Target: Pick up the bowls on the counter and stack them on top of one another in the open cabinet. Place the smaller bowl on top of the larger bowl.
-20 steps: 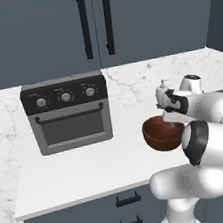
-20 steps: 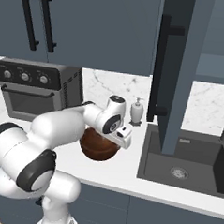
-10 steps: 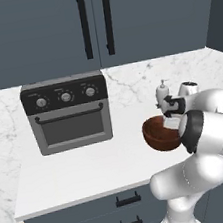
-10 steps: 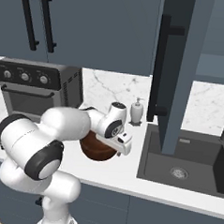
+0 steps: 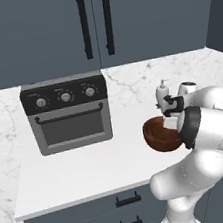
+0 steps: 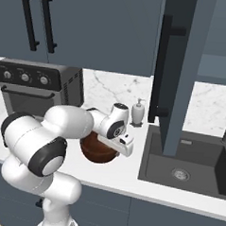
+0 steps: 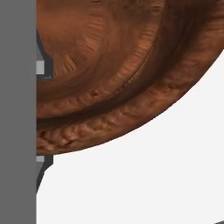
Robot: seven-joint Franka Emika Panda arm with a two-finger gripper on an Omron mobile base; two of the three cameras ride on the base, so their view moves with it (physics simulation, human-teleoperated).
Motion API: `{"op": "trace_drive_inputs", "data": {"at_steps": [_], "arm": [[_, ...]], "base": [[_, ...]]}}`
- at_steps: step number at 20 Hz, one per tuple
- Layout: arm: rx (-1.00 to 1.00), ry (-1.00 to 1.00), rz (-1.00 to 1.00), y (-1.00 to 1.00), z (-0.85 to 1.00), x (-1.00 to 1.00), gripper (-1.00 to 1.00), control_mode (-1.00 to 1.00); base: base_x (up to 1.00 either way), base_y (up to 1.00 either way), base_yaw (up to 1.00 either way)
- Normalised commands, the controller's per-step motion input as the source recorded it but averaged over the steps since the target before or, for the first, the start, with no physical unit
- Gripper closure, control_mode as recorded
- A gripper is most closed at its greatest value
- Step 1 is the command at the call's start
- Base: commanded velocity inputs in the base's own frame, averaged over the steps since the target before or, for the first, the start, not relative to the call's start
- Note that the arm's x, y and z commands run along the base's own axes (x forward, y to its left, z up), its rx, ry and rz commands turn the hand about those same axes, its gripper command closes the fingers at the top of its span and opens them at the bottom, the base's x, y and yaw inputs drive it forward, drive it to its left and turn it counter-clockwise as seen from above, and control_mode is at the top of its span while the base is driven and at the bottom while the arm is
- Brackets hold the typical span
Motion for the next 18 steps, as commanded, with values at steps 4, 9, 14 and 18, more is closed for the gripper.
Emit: {"op": "trace_drive_inputs", "data": {"at_steps": [4,9,14,18], "arm": [[0.00,-0.03,0.00,0.06,0.07,-0.07,1.00,-1.00],[0.00,-0.23,0.00,0.28,0.55,-0.45,1.00,-1.00],[0.00,-0.30,0.00,0.15,0.92,-0.46,1.00,-1.00],[0.00,-0.29,0.00,0.01,0.80,-0.39,1.00,-1.00]], "base": [[0.00,0.00,0.00],[0.00,0.00,0.00],[0.00,0.00,0.00],[0.00,0.00,0.00]]}}
